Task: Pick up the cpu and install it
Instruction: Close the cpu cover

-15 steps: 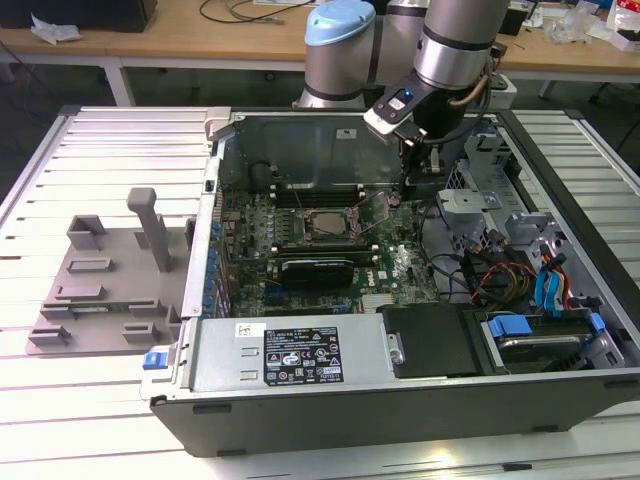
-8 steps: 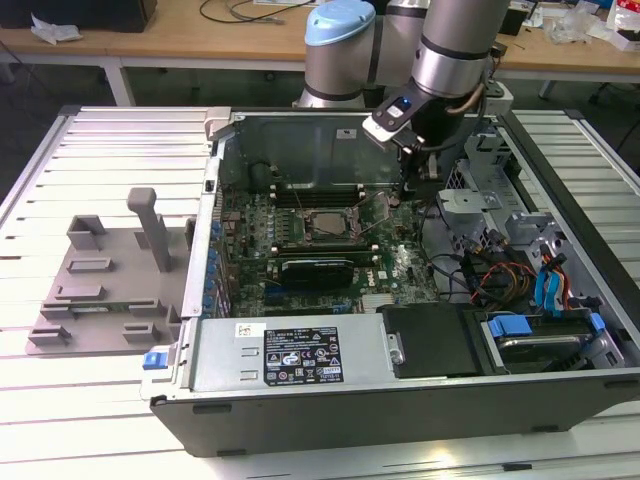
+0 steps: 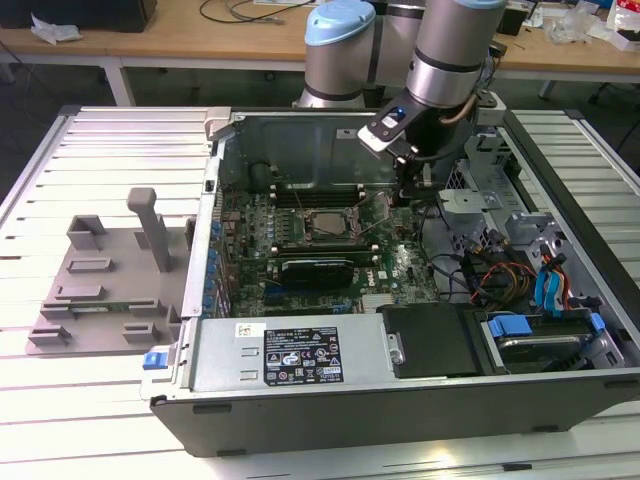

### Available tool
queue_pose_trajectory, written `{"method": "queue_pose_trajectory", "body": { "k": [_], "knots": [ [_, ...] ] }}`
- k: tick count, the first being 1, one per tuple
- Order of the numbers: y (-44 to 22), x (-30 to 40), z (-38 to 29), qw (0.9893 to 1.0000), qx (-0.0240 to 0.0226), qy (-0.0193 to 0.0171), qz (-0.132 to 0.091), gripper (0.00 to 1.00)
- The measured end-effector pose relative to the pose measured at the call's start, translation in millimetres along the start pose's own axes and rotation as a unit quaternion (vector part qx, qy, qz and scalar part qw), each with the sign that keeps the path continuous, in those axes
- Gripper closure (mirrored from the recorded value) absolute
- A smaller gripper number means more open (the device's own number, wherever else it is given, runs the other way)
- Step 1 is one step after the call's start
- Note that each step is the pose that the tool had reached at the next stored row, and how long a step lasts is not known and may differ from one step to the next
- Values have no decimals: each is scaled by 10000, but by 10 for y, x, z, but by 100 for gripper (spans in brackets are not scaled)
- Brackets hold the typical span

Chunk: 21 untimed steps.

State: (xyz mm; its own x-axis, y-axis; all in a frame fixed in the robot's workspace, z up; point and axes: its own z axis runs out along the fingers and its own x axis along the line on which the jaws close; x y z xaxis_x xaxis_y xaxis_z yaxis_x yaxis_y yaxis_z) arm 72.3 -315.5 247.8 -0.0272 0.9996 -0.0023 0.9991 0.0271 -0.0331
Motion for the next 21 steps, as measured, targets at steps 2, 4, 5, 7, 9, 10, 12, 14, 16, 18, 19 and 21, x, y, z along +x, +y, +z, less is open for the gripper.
{"method": "queue_pose_trajectory", "body": {
  "k": [2, 4, 5, 7, 9, 10, 12, 14, 16, 18, 19, 21],
  "knots": [
    [-37, 1, 2, 10000, 0, 0, 0, 89],
    [-88, 2, 4, 10000, 0, -1, 0, 89],
    [-110, 3, 5, 10000, 0, 0, 0, 89],
    [-137, 4, 6, 10000, 0, 0, 0, 89],
    [-169, 4, 7, 10000, 0, 0, 0, 89],
    [-177, 4, 8, 10000, 0, 0, 0, 89],
    [-200, 6, 9, 10000, 0, 0, 0, 89],
    [-238, 6, 11, 10000, 0, 0, 0, 89],
    [-256, 7, 12, 10000, 0, 0, 0, 89],
    [-272, 7, 13, 10000, -1, 0, 0, 89],
    [-280, 8, 13, 10000, -1, 0, 1, 89],
    [-310, 8, 16, 10000, -1, 0, 0, 89]
  ]
}}
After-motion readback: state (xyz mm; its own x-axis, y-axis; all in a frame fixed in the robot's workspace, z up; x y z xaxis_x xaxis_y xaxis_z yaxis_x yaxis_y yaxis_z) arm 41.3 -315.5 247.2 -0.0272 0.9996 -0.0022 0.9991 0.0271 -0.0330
